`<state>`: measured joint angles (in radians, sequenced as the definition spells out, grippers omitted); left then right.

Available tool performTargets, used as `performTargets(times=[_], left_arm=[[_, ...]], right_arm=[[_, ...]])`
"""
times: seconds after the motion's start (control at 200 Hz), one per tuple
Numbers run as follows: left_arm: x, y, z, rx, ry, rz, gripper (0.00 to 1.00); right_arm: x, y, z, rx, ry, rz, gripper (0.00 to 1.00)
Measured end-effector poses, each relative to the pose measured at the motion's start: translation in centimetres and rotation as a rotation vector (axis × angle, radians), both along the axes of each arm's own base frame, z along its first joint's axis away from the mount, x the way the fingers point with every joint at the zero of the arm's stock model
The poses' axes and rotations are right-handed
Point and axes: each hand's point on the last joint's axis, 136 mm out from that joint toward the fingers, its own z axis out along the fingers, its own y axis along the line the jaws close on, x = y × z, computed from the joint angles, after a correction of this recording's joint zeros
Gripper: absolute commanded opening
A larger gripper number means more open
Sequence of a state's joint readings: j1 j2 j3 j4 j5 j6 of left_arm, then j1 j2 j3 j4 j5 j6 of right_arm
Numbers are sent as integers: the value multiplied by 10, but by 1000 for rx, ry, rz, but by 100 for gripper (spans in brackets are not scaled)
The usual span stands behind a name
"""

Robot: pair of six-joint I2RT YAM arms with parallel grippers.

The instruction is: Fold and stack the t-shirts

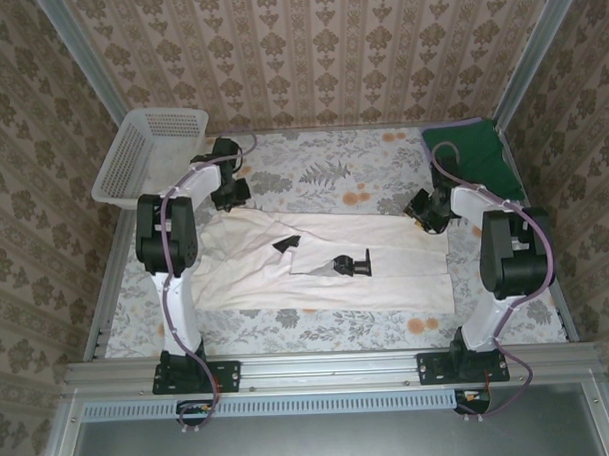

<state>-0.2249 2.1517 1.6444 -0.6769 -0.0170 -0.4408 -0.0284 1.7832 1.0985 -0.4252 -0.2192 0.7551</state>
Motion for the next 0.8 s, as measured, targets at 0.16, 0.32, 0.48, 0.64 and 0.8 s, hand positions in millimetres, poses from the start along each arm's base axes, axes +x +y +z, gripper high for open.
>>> performTargets(times=[0.16,0.32,0.48,0.64,0.8], left_arm=[[0,22,-9,89,8,19,7],[3,43,-9,165,14,44,7],[12,57,-6,258,6,51,10],[15,63,5,301,8,54,20],[16,51,25,273,-20,41,25]], right_arm=[[-6,-5,-17,-14,62,0,34],[-1,-16,-17,-29,66,-4,34],[2,-22,-16,-35,62,1,38],[5,-20,-5,-34,28,16,42],[17,2,41,-29,-117,62,44]])
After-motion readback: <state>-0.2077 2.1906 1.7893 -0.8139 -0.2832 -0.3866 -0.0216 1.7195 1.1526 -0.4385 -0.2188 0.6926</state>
